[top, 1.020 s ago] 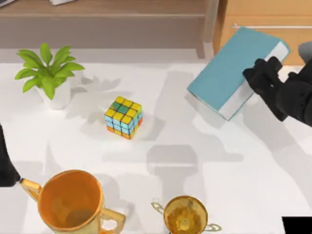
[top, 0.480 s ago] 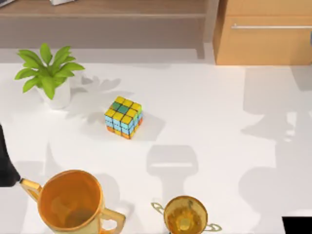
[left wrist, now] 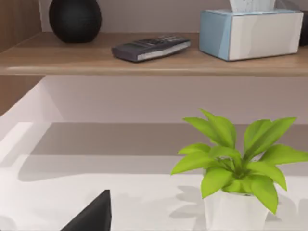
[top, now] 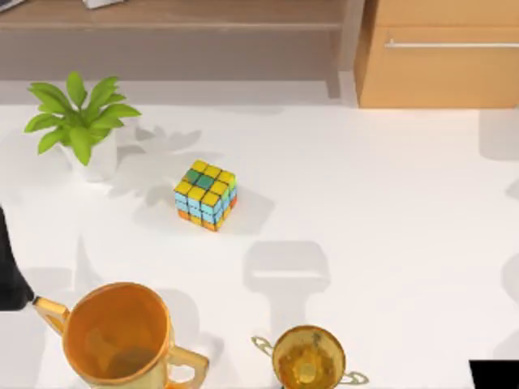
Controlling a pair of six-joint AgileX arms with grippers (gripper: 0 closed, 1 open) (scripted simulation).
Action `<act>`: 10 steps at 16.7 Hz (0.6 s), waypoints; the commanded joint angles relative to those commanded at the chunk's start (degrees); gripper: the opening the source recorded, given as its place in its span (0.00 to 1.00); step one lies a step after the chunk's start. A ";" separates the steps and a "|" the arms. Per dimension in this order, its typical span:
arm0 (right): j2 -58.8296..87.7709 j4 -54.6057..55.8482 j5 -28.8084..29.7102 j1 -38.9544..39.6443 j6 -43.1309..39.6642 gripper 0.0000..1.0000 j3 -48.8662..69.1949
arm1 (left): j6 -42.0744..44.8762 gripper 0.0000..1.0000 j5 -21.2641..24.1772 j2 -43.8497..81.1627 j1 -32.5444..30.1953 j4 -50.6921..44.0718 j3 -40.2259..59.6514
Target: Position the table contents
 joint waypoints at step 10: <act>2.59 -0.09 0.88 1.00 0.53 0.00 3.59 | 0.00 1.00 0.00 0.00 0.00 0.00 0.00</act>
